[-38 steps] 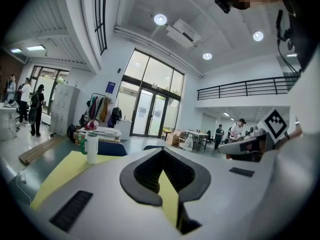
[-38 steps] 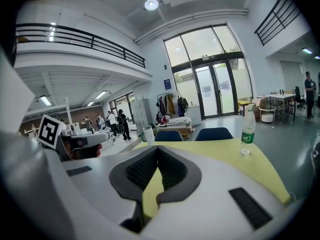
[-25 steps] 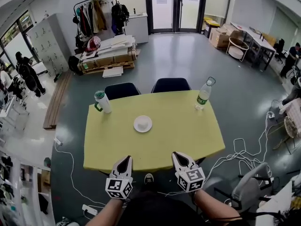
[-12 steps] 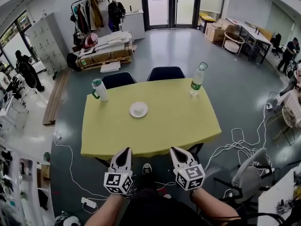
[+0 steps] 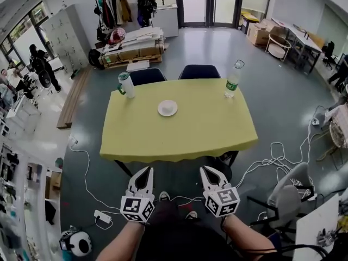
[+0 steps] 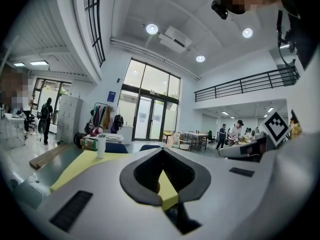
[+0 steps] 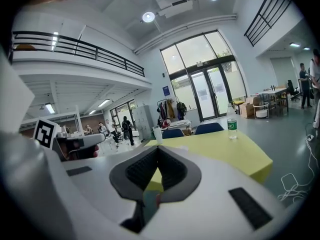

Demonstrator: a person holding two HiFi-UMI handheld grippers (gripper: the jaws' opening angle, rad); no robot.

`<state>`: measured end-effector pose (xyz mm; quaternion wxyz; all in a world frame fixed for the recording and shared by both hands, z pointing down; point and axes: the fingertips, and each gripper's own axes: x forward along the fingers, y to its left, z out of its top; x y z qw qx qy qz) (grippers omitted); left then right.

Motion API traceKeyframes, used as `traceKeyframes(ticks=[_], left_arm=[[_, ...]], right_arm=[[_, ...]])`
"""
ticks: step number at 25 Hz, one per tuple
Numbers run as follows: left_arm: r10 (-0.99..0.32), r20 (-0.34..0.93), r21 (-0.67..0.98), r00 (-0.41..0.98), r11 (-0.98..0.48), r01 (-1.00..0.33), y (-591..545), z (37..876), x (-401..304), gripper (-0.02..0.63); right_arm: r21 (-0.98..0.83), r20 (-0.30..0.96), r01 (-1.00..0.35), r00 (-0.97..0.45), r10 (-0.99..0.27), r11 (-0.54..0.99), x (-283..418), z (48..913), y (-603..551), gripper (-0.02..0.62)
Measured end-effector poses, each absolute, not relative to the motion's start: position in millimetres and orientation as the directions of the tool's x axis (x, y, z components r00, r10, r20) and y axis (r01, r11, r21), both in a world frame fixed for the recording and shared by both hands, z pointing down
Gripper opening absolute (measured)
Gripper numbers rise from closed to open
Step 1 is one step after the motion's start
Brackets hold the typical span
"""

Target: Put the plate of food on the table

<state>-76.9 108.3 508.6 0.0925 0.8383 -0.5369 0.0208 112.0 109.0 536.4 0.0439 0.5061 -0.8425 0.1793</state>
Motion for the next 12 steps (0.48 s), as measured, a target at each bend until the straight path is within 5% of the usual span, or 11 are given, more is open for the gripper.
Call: traceKeyframes(ticks=[12], left_arm=[[-0.881, 0.117, 0.124, 0.458, -0.444, -0.887, 119, 495, -100, 0.008]], right_arm=[[-0.240, 0.242, -0.876, -0.472, -0.848, 0.419, 78, 516, 112, 0.012]])
